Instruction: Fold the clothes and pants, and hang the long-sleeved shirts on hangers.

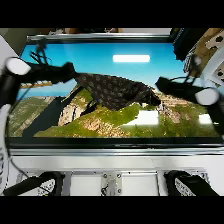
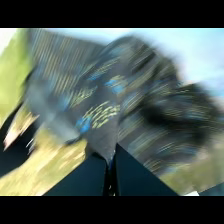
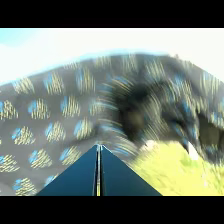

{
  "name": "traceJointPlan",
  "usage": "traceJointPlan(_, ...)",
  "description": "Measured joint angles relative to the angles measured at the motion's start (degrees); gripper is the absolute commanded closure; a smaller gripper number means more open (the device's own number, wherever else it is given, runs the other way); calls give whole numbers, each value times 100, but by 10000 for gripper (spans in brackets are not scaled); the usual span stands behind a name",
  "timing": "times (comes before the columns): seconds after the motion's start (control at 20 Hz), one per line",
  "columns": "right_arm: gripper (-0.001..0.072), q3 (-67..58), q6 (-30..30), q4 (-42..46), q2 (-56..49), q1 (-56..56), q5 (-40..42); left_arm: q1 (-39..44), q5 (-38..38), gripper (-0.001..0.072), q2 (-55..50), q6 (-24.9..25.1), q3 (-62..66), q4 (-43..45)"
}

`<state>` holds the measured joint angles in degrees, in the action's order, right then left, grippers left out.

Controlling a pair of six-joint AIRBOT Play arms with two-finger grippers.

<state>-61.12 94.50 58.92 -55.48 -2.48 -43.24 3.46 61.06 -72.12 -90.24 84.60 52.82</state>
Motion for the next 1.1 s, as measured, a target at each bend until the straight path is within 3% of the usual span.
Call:
traceJointPlan(0.35,705,-1427,555,173,2009,216,-1318,210,-337,696,2122,83,1130,7)
traceJointPlan(0.65,697,-1078,909,833,2225,236,-2393,234,-514,695,2597,-87,181,599)
traceJointPlan(0.7,654,-894,907,892,2177,236,-2472,234,-522,695,2518,-125,-48,664)
traceJointPlan(0.8,172,-492,859,946,2031,236,-2573,221,-612,695,2273,-168,-361,745)
traceJointPlan(1.1,157,839,96,114,800,7,-2308,-431,-640,695,1421,-203,-680,1005)
